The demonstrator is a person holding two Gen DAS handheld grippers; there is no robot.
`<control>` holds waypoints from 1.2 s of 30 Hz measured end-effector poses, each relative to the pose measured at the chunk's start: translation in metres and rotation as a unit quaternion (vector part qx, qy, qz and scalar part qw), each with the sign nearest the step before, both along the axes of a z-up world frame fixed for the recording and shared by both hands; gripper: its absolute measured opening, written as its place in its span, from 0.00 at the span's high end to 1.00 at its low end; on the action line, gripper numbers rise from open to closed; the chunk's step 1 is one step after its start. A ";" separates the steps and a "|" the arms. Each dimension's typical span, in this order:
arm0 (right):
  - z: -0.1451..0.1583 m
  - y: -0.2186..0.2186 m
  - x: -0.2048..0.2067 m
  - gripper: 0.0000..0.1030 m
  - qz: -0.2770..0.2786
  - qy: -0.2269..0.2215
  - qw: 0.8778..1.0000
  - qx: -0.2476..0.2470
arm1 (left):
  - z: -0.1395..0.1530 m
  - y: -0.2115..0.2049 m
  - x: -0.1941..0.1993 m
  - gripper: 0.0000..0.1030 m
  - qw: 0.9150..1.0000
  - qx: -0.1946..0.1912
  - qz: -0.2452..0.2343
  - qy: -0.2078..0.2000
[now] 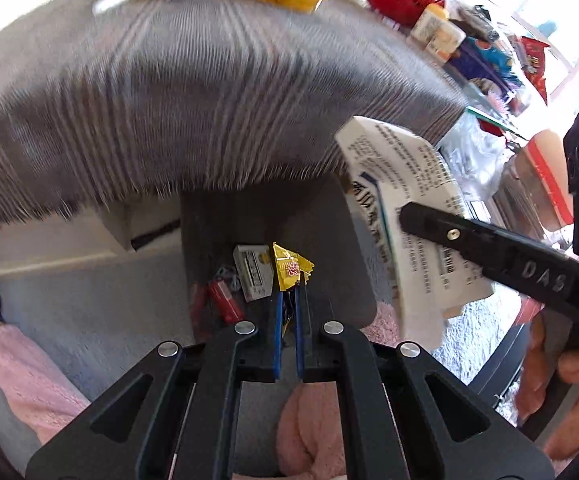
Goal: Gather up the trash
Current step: 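Lower the held box and yellow wrapper into the bin and open both tools, then grasp the crumpled yellow wrapper with the right tool while the left tool grasps white paper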
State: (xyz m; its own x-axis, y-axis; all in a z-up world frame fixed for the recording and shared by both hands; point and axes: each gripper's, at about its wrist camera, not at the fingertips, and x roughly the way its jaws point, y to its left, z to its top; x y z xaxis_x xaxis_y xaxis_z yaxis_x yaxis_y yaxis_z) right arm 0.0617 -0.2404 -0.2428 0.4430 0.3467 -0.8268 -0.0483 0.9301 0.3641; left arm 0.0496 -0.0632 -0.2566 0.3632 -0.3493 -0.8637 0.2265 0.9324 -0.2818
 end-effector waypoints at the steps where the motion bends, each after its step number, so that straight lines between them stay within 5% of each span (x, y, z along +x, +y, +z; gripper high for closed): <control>1: -0.007 0.003 0.000 0.64 -0.002 0.002 1.000 0.002 | -0.007 0.000 0.003 0.97 1.000 0.000 0.005 0.005; 9: -0.054 0.014 0.024 0.59 -0.016 0.040 0.999 -0.023 | -0.050 -0.006 0.018 0.91 0.999 -0.002 0.005 0.037; 13: -0.063 0.016 0.032 0.53 -0.018 0.058 0.998 -0.021 | -0.060 -0.002 0.021 0.73 0.999 -0.007 0.004 0.046; 16: -0.063 0.015 0.034 0.34 -0.028 0.056 0.998 -0.018 | -0.061 0.003 0.020 0.53 0.999 -0.009 0.011 0.046; 18: -0.061 0.010 0.033 0.30 -0.036 0.051 0.998 -0.020 | -0.057 0.009 0.019 0.44 0.999 -0.003 0.018 0.043; 22: -0.037 -0.002 0.027 0.03 -0.055 0.021 0.998 -0.031 | -0.040 0.023 0.016 0.18 0.999 0.011 0.029 0.021; 25: -0.013 -0.008 0.021 0.03 -0.057 -0.010 0.997 -0.049 | -0.019 0.037 0.014 0.10 0.999 0.023 0.043 -0.008; 36: 0.069 -0.026 0.054 0.03 -0.052 -0.068 0.996 -0.009 | 0.062 0.083 0.048 0.08 0.992 0.011 0.097 -0.086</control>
State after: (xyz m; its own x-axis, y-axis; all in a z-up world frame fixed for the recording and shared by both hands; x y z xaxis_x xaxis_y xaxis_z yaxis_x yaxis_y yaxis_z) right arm 0.1157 -0.2667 -0.1734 0.5835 0.2781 -0.7630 0.0019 0.9391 0.3437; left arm 0.0973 0.0198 -0.1944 0.5645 -0.2402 -0.7897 0.0858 0.9686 -0.2334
